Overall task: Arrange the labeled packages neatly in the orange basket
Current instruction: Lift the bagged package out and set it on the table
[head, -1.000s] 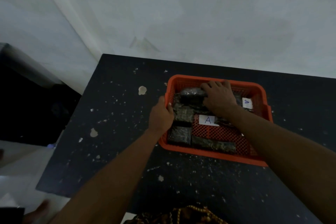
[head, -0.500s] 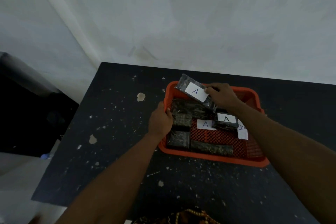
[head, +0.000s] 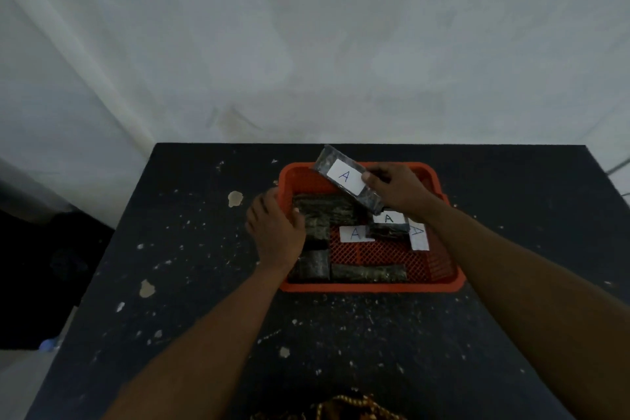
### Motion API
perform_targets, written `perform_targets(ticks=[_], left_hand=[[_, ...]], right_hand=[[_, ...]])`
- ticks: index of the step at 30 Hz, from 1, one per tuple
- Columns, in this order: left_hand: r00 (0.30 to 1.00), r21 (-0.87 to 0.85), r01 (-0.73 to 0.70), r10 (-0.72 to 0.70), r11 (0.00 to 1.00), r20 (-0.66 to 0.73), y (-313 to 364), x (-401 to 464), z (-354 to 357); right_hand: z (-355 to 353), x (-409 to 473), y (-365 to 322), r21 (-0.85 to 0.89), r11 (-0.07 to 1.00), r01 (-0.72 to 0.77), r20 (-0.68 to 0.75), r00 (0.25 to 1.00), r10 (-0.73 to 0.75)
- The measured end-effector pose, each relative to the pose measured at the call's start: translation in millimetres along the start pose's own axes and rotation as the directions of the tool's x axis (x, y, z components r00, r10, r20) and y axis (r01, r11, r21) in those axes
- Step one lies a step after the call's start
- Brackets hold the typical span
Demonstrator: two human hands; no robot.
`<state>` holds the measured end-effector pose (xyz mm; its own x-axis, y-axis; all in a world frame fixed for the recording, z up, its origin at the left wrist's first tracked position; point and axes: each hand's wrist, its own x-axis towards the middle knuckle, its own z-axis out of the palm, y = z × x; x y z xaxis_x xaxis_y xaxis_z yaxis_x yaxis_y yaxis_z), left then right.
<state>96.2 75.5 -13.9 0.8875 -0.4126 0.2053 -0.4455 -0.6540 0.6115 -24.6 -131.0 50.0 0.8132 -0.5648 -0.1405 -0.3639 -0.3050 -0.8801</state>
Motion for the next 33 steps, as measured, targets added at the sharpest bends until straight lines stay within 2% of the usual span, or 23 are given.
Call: perform_targets(ticks=[2, 6, 9, 12, 15, 19, 27, 30, 33], left_hand=[[0.992, -0.037, -0.126, 0.125, 0.991, -0.017, 13.2, -7.0, 3.0], [0.924, -0.196, -0.339, 0.365, 0.920, 0.113, 50.2, -25.1, 18.2], [0.820, -0.288, -0.431, 0.504, 0.856, 0.270, 79.9, -46.1, 36.7], [0.693, -0.355, -0.451, 0.572, 0.819, 0.439, 104.7, -68.6, 54.4], [0.591, -0.335, -0.460, 0.566, 0.822, 0.575, 126.4, -86.2, 69.7], [0.507, -0.186, -0.442, 0.415, 0.878, 0.755, 148.8, -94.2, 83.0], [0.431, -0.145, -0.433, 0.346, 0.890, 0.834, 148.8, -106.8, 99.3], [0.399, -0.077, -0.534, 0.331, 0.842, 0.855, 136.5, -113.1, 102.0], [0.404, -0.015, -0.665, 0.376, 0.747, 0.834, 130.9, -118.2, 102.9]], right_hand=[[-14.7, -10.4, 4.1, 0.044, 0.999, -0.010, -0.063, 0.998, 0.013], [-47.7, -32.6, 19.1, 0.104, 0.993, -0.062, -0.197, 0.977, 0.082], [-73.5, -53.1, 34.7, 0.141, 0.984, -0.107, -0.316, 0.937, 0.147], [-98.1, -75.2, 53.0, 0.111, 0.983, -0.145, -0.423, 0.888, 0.179], [-120.3, -98.3, 75.1, 0.098, 0.978, -0.183, -0.509, 0.836, 0.207], [-142.0, -125.2, 109.5, 0.085, 0.952, -0.295, -0.511, 0.807, 0.296], [-141.5, -145.9, 166.9, -0.018, 0.877, -0.480, -0.396, 0.809, 0.434], [-135.0, -146.5, 178.8, -0.025, 0.862, -0.506, -0.356, 0.810, 0.465], [-130.1, -146.2, 187.7, -0.031, 0.850, -0.527, -0.311, 0.813, 0.492]])
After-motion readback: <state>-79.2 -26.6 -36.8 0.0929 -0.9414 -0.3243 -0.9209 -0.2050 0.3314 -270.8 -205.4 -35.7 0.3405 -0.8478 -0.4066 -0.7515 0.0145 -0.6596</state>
